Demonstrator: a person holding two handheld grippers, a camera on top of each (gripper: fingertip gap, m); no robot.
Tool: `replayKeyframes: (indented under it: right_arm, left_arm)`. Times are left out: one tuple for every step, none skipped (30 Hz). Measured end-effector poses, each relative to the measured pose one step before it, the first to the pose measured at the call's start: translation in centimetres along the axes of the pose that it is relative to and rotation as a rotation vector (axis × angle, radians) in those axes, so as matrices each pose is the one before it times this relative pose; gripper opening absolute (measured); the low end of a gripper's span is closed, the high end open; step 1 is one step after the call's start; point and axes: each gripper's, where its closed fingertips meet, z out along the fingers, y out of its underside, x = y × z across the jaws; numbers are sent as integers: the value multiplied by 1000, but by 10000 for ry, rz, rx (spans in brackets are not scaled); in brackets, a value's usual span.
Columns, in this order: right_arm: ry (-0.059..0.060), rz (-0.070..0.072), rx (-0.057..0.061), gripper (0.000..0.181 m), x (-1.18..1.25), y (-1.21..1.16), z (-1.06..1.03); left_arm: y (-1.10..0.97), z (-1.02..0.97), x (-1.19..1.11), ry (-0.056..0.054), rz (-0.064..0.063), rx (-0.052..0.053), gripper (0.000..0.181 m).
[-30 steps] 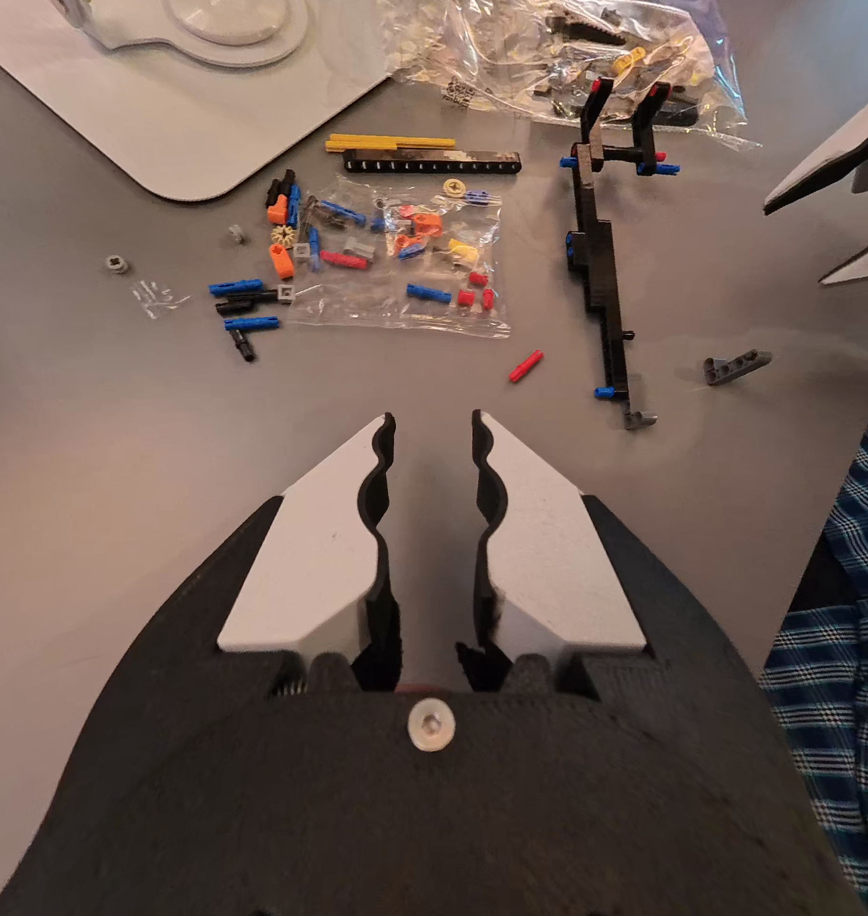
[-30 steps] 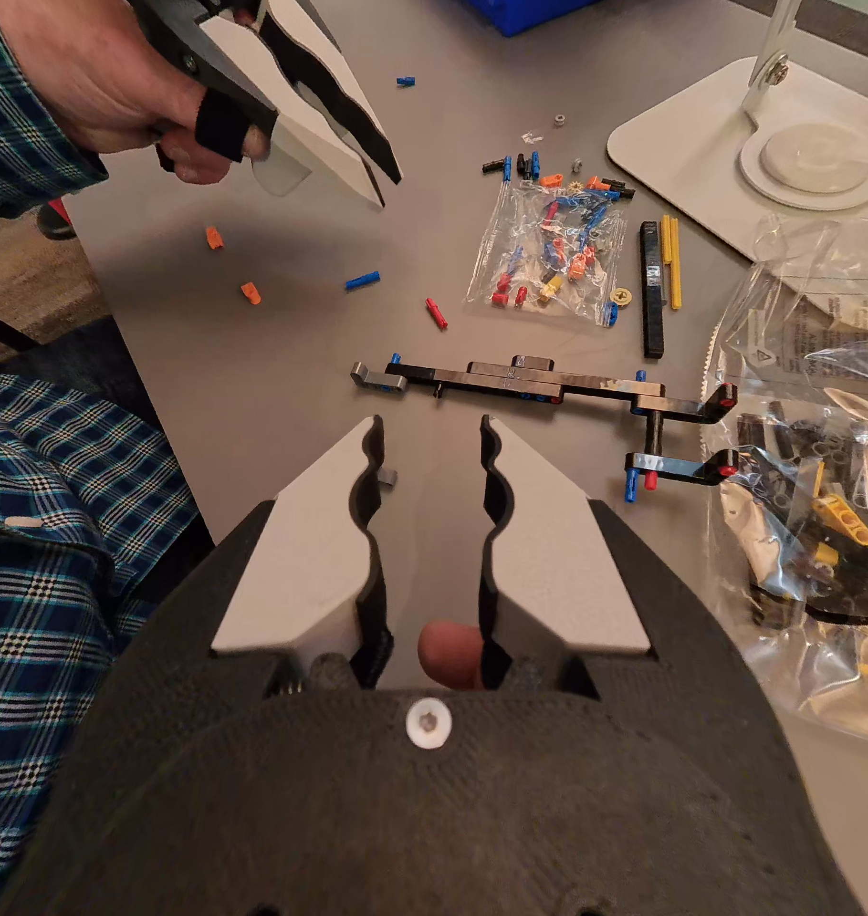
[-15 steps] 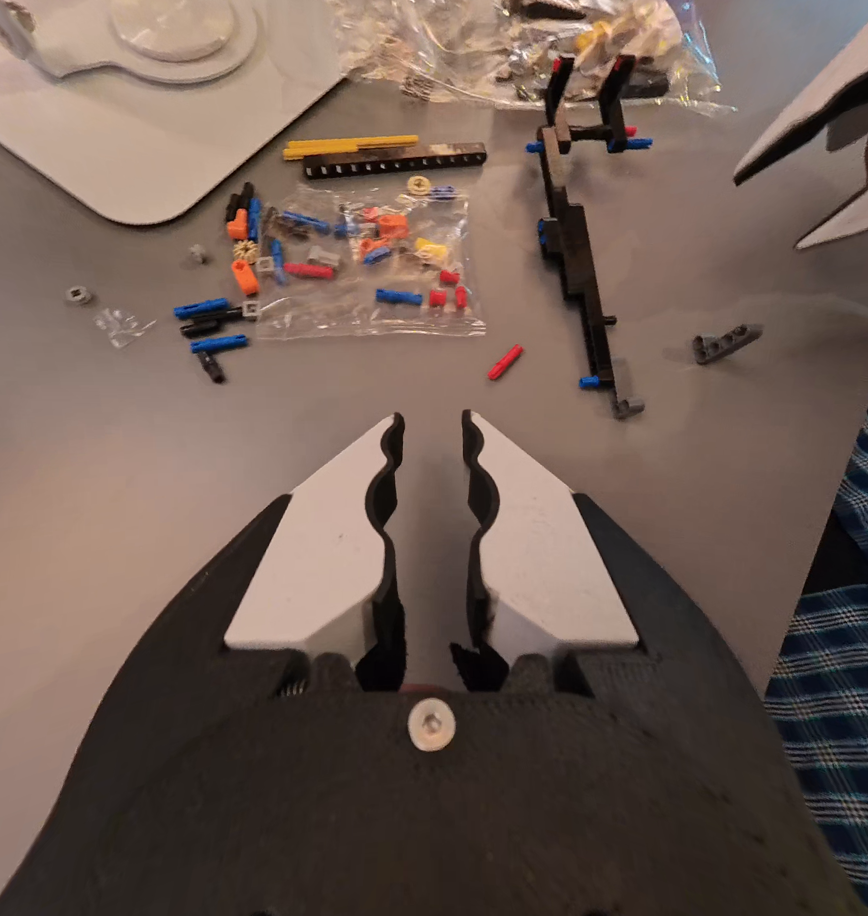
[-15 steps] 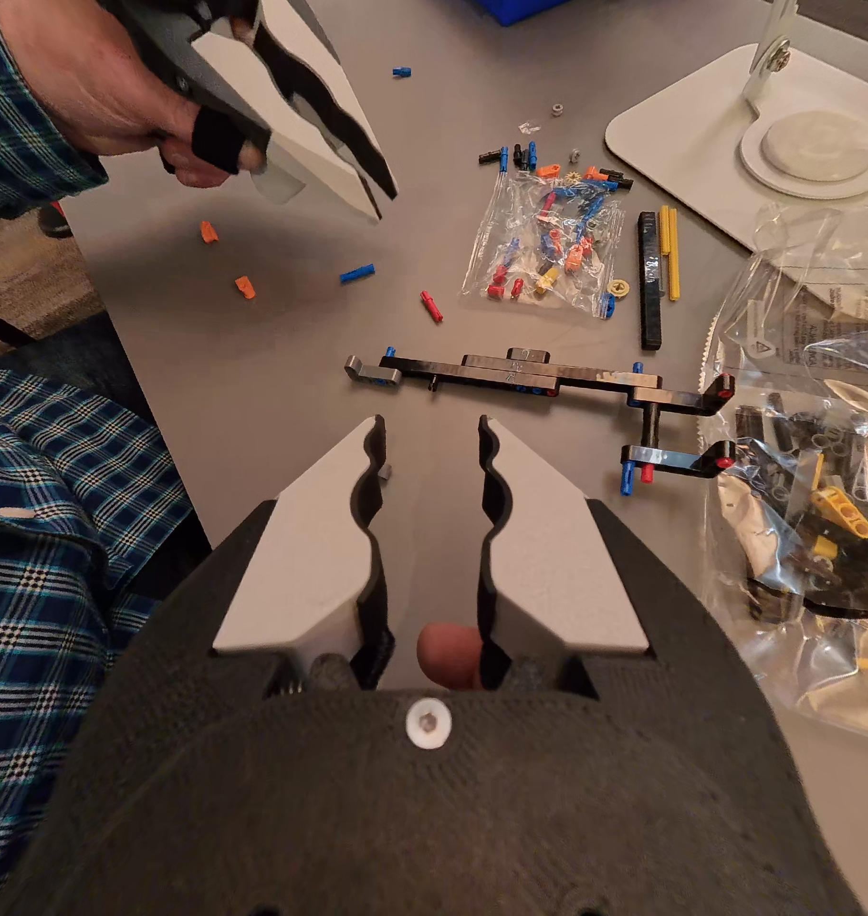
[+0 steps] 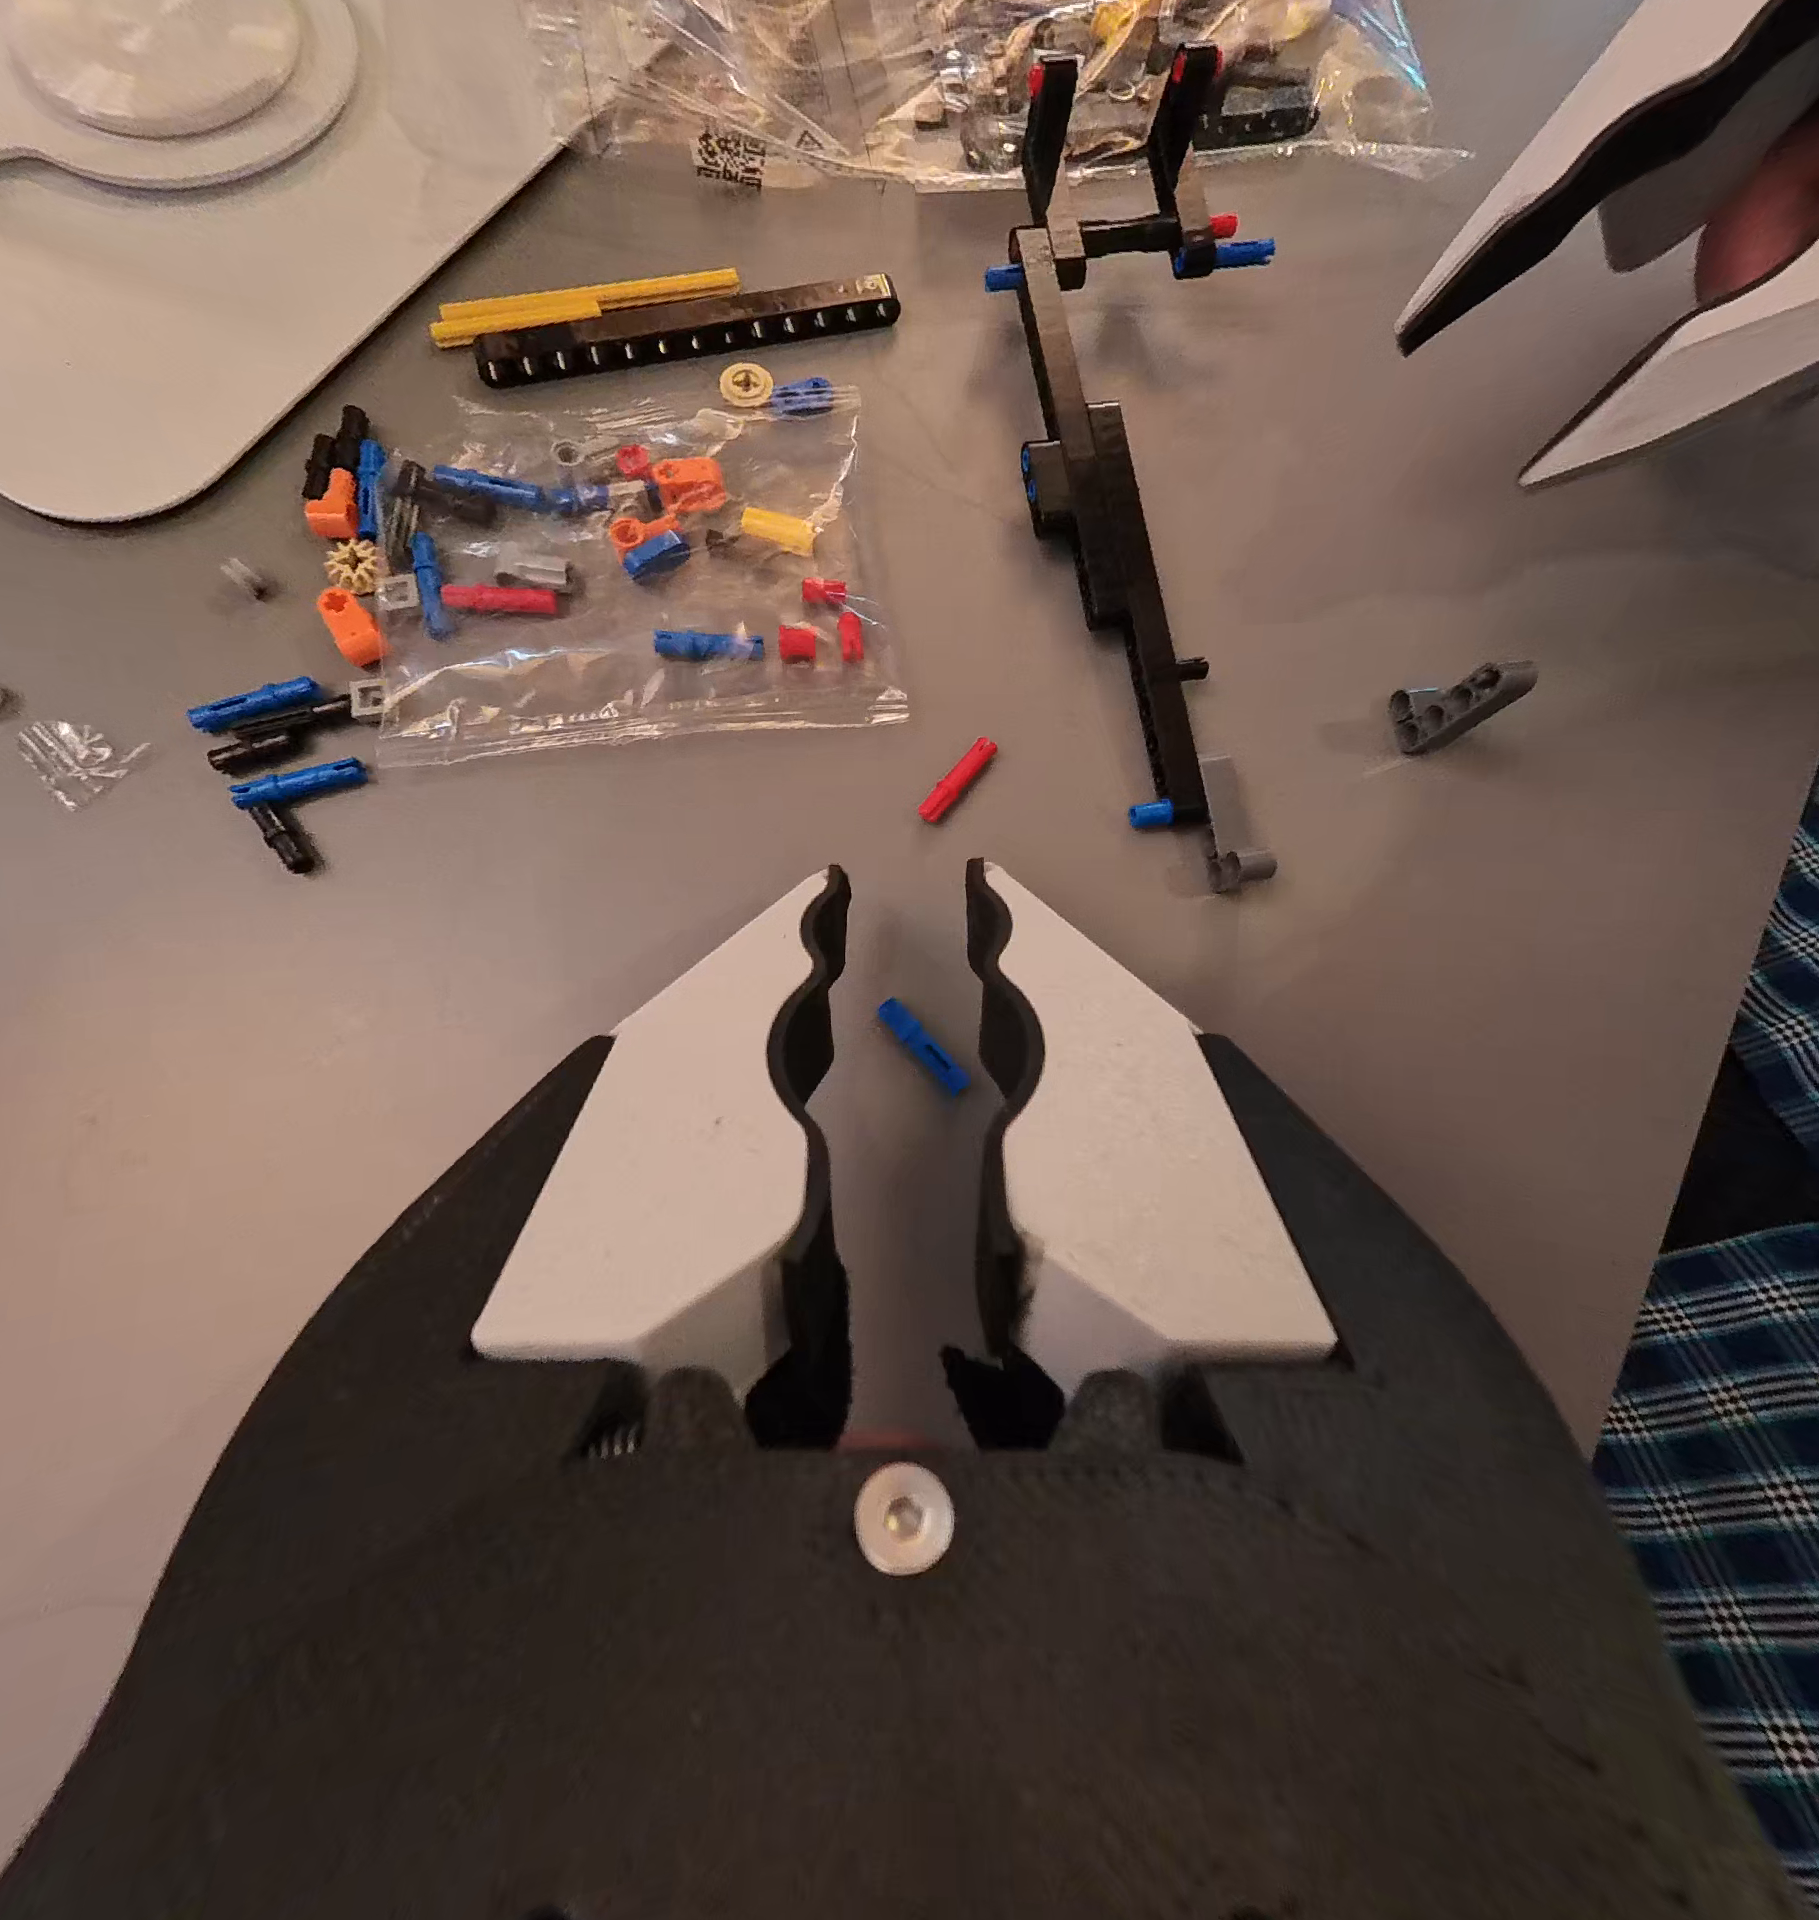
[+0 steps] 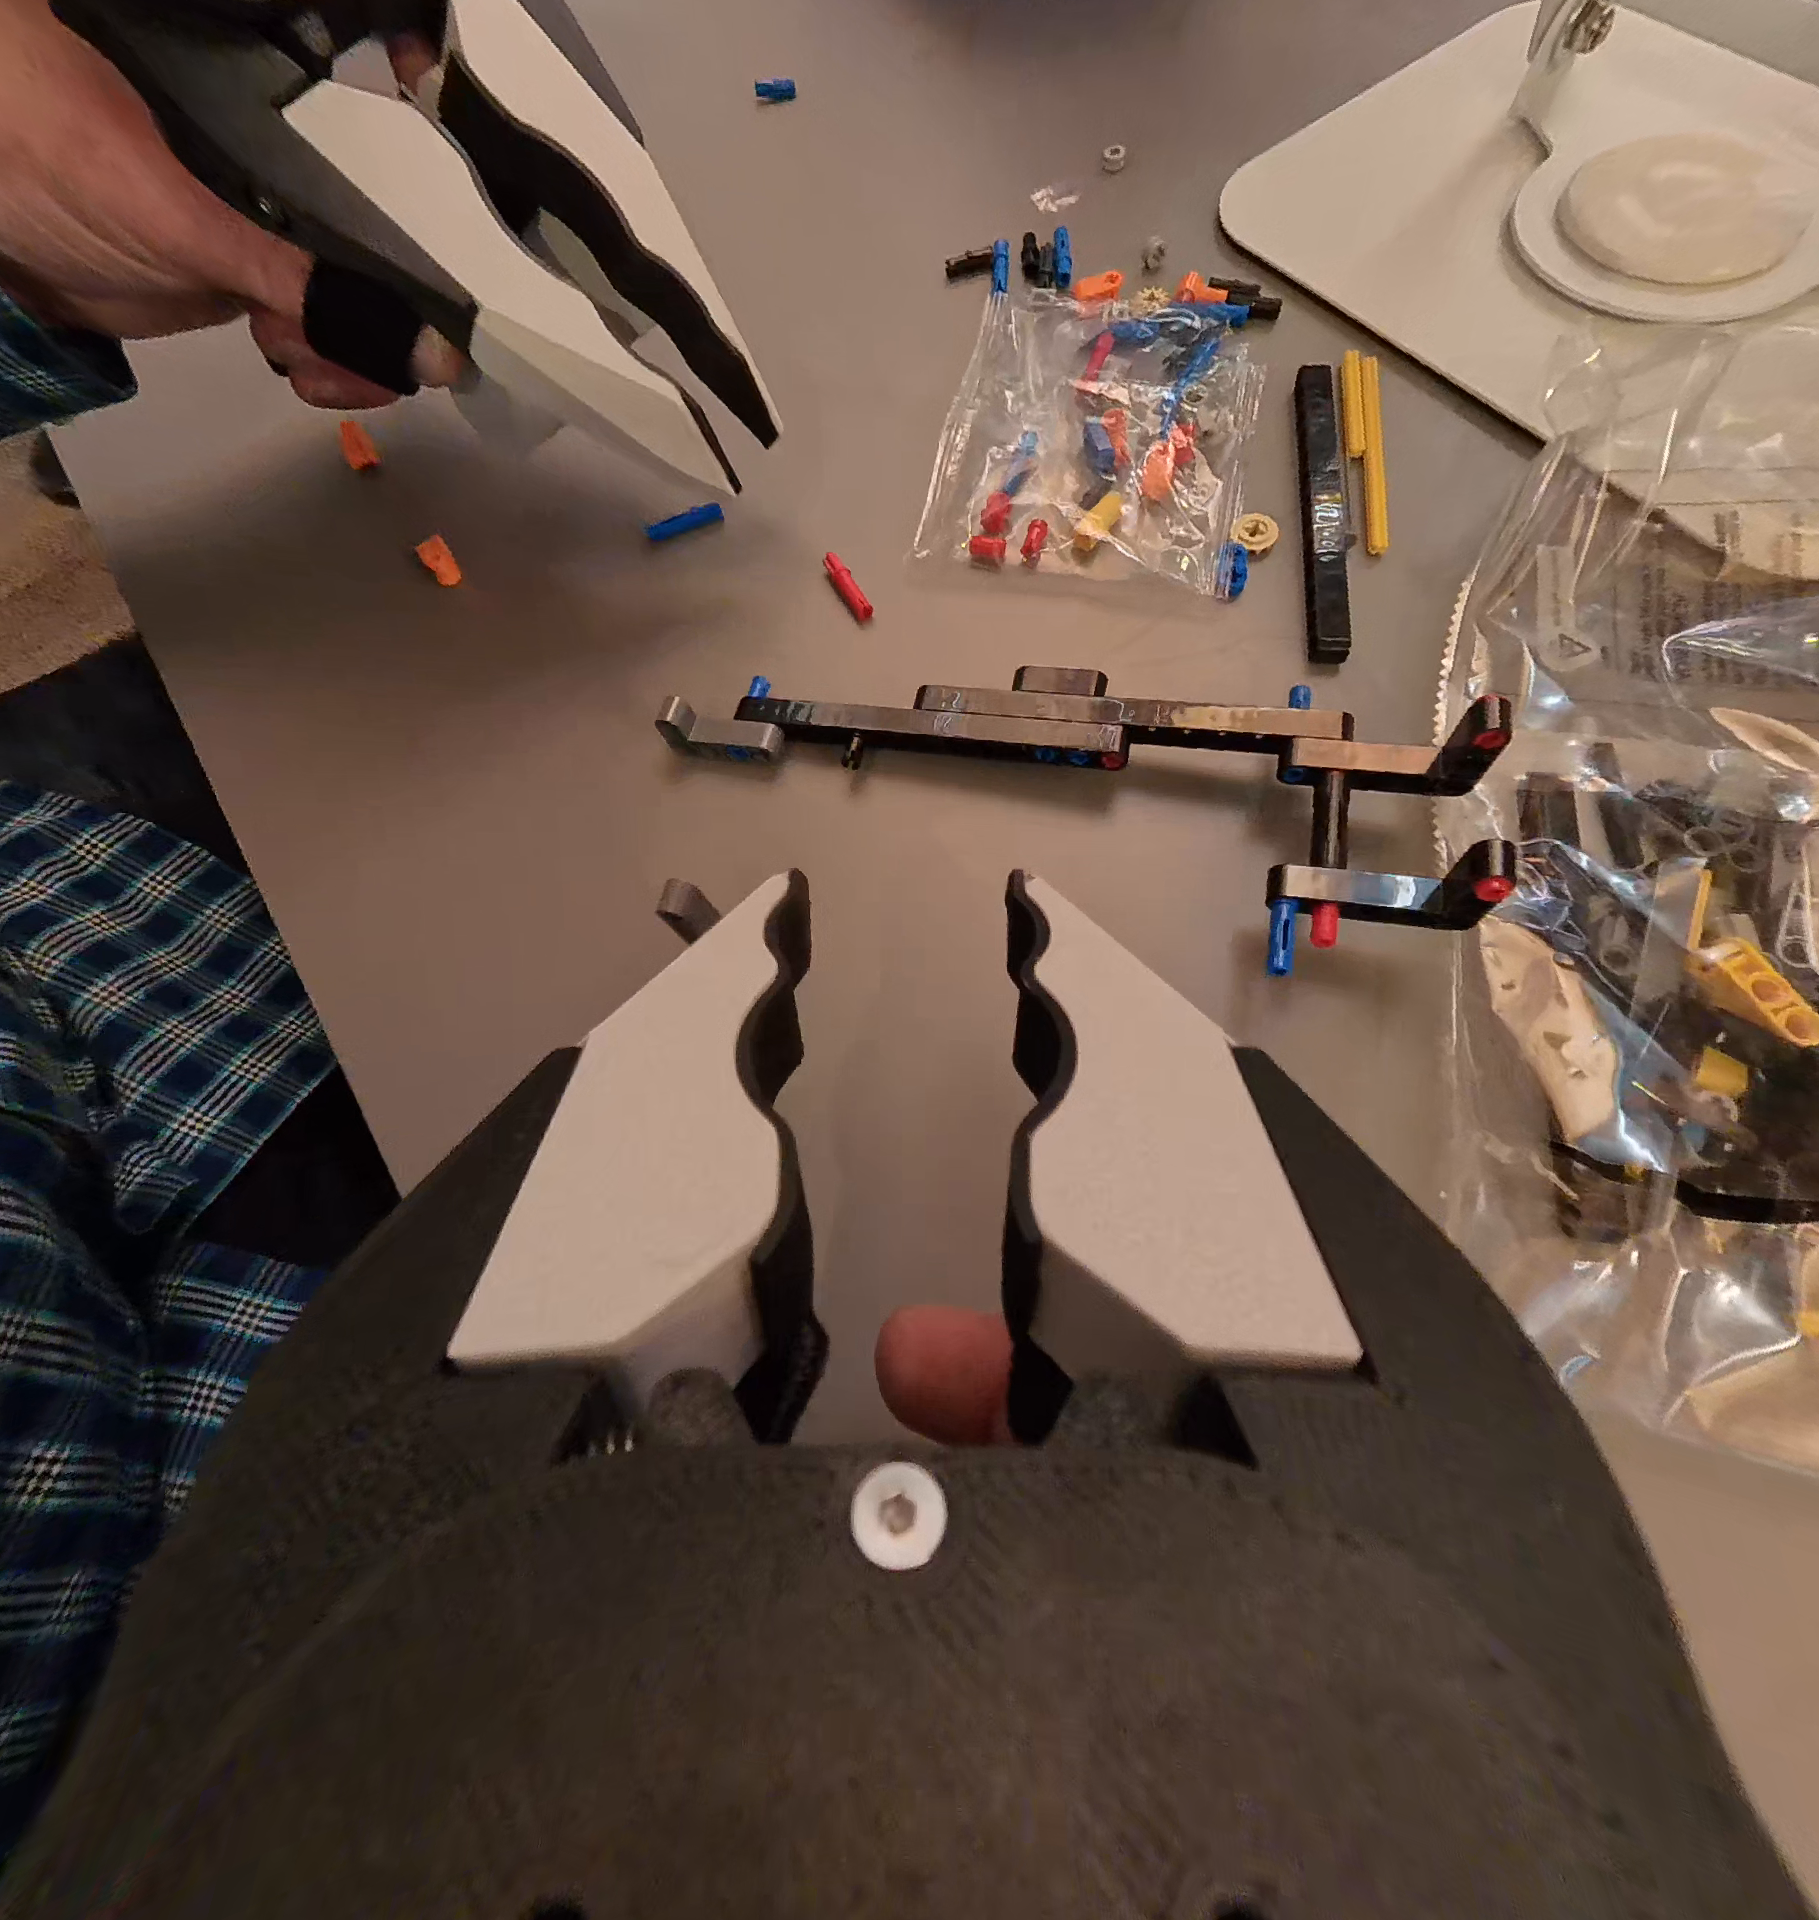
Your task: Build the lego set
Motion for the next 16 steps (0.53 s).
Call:
replayKeyframes:
  right_arm:
    - [18, -7, -16, 36, 25, 54, 99]
    - [10, -20, -3, 35, -2, 12, 93]
    - [8, -19, -3, 35, -18, -7, 104]
    - [5, -12, -24, 34, 8, 64, 111]
    - [2, 5, -50, 32, 28, 158, 143]
    - [-6, 25, -63, 32, 55, 251, 142]
    - [-1, 24, -44, 31, 72, 256, 129]
    - [2, 27, -26, 31, 86, 226, 97]
    - [8, 49, -7, 31, 101, 168, 48]
    - [10, 64, 32, 31, 131, 87, 21]
    - [7, 73, 55, 31, 136, 35, -8]
    - [-2, 77, 44, 30, 125, 43, 7]
    - [-31, 67, 54, 29, 71, 36, 23]
    - [-57, 61, 98, 27, 7, -36, -10]
    - [-45, 77, 73, 26, 21, -15, 1]
    - [-29, 77, -2, 26, 58, 96, 53]
  left_arm:
    - [7, -75, -90, -13, -44, 17, 20]
    - [10, -52, -64, -8, -44, 22, 20]
    - [2, -40, -41, 3, -36, 19, 20]
    - [-19, -22, -10, 20, -27, 26, 20]
    - [-35, -25, 6, 28, -33, 32, 20]
    - [-50, -5, 25, 29, -36, 29, 20]
    - [-48, -12, 23, 13, -20, 22, 20]
    - [-15, -21, 37, 16, -10, 11, 20]
    - [-31, -35, 30, 19, -17, 9, 20]
    - [-37, -44, 14, 17, -21, 27, 20]
    - [-60, -40, 9, 13, -29, 31, 20]
    - [-48, -37, -10, 14, -31, 25, 19]
    - [-35, -29, -27, 2, -30, 16, 19]
    - [-19, -19, 17, 21, -19, 24, 19]
    - [-14, -11, 7, 16, -15, 26, 19]
    - [-5, -12, 6, 18, -23, 13, 19]
